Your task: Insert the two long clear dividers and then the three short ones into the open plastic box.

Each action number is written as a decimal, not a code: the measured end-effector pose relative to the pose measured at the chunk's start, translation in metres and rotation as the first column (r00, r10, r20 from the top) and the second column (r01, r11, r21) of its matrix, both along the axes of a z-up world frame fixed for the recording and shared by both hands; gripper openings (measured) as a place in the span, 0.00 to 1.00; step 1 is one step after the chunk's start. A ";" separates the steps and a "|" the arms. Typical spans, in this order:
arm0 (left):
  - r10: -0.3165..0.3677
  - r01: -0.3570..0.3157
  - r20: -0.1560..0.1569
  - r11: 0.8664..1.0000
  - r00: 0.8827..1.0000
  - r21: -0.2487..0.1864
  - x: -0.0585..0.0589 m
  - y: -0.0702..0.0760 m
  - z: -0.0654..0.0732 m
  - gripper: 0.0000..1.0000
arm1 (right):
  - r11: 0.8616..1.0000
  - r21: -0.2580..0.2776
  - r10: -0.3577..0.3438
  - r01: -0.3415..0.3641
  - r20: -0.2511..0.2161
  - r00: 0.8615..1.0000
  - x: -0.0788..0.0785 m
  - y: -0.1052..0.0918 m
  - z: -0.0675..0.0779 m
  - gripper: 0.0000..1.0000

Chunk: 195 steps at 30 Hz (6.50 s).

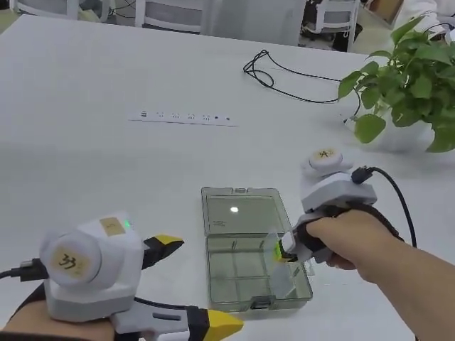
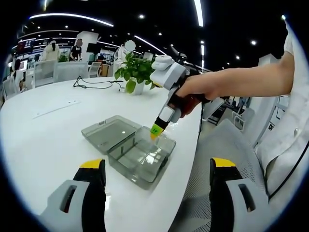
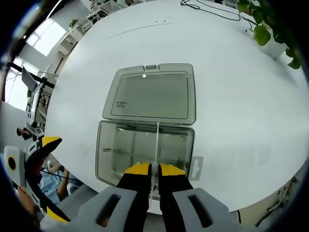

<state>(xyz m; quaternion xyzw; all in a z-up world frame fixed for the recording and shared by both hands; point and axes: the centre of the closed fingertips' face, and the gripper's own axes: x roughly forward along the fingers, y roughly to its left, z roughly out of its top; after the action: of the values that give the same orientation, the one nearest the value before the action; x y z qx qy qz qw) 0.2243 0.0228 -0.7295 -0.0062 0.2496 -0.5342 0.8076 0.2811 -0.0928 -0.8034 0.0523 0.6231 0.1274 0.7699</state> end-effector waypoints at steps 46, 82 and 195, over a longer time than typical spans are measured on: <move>0.017 -0.016 -0.005 1.000 1.000 0.009 0.001 0.005 -0.006 0.90 | 0.999 0.010 0.040 -0.041 0.033 0.999 -0.004 0.009 -0.023 0.09; 0.173 -0.158 -0.037 0.953 0.984 0.261 0.037 0.049 -0.046 0.82 | 0.917 0.180 0.264 -0.356 0.396 0.879 -0.001 -0.013 0.046 0.38; 0.381 -0.373 -0.206 0.925 0.901 0.077 0.020 -0.019 0.021 0.30 | 0.800 0.379 0.109 -0.465 0.671 0.733 -0.045 0.032 0.143 0.28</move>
<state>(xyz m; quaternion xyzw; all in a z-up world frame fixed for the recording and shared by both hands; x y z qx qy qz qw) 0.2447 0.0036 -0.7083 -0.0983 0.3397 -0.3595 0.8635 0.2358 -0.0606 -0.6607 0.1138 0.2764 0.4241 0.8549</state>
